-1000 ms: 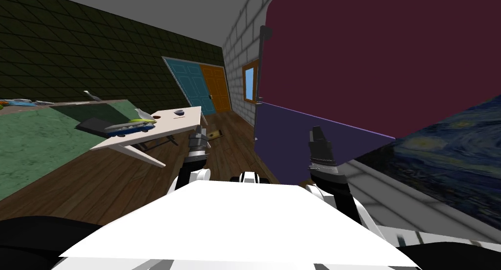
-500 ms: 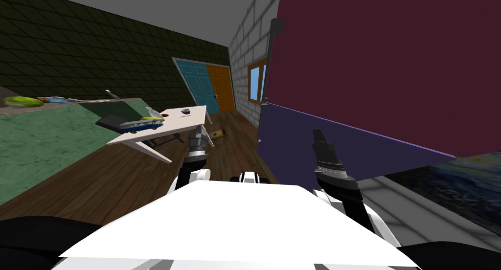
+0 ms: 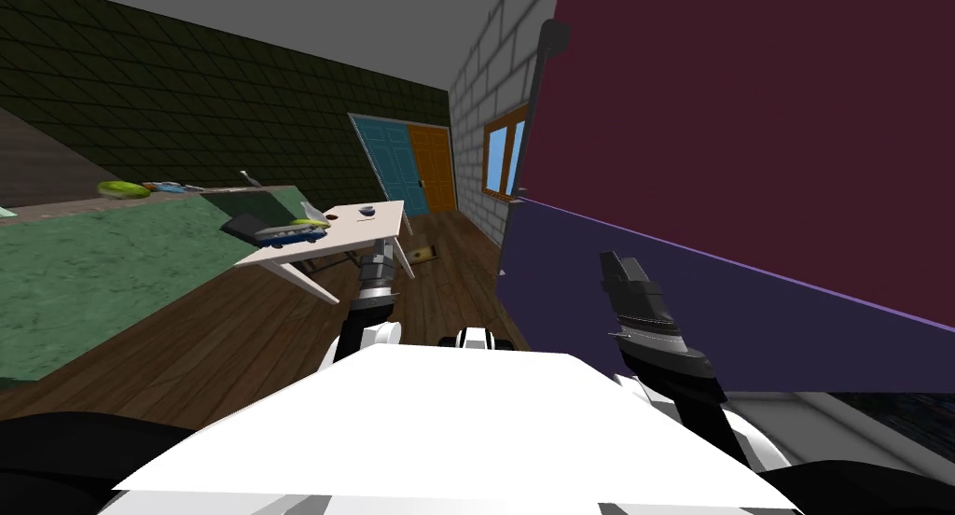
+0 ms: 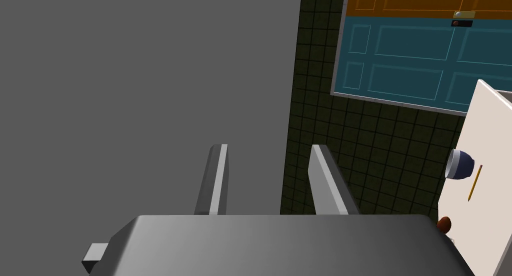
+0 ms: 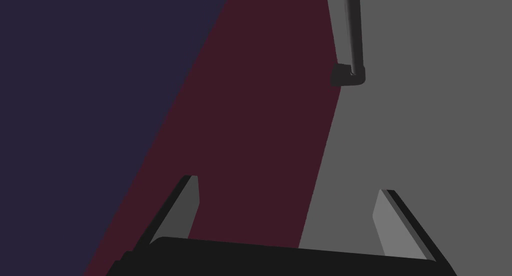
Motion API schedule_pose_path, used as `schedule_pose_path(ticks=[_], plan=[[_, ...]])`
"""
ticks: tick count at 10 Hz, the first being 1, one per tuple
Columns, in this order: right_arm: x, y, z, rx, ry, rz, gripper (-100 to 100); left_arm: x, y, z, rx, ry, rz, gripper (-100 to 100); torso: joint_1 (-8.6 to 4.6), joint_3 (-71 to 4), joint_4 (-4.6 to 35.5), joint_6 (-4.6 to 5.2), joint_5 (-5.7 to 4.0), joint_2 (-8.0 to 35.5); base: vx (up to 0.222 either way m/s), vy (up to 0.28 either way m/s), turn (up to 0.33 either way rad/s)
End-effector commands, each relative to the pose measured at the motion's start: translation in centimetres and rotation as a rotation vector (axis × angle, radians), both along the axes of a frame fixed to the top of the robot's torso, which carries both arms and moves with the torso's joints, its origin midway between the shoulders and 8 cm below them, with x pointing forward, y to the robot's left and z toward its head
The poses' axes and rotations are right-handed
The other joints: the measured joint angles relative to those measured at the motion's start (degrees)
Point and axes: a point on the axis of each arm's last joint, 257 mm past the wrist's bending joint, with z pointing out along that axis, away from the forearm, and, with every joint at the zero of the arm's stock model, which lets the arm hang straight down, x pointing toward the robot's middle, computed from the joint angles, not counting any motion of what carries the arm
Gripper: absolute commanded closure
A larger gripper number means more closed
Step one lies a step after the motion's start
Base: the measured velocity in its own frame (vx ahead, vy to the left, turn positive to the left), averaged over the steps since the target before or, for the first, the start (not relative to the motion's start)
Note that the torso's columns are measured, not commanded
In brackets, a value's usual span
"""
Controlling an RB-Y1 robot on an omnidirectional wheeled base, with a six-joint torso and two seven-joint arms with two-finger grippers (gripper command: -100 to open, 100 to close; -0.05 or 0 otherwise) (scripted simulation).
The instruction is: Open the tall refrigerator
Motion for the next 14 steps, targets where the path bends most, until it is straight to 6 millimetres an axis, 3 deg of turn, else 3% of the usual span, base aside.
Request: schedule_pose_path(ticks=[1,14], plan=[[-0.7,-1.0,-0.4,-0.116,0.035,-0.084,-100,0.0,0.0,0.0,0.000,0.000,0.000,0,0.01,0.0,0.0,0.04,0.01,0.0,0.083,0.019,0.163],[-3.7,-5.8,-2.3,-0.627,0.214,-0.409,-100,0.0,0.0,0.0,0.000,0.000,0.000,0,0.06,0.0,0.0,0.00,0.02,0.0,0.076,0.010,0.138]])
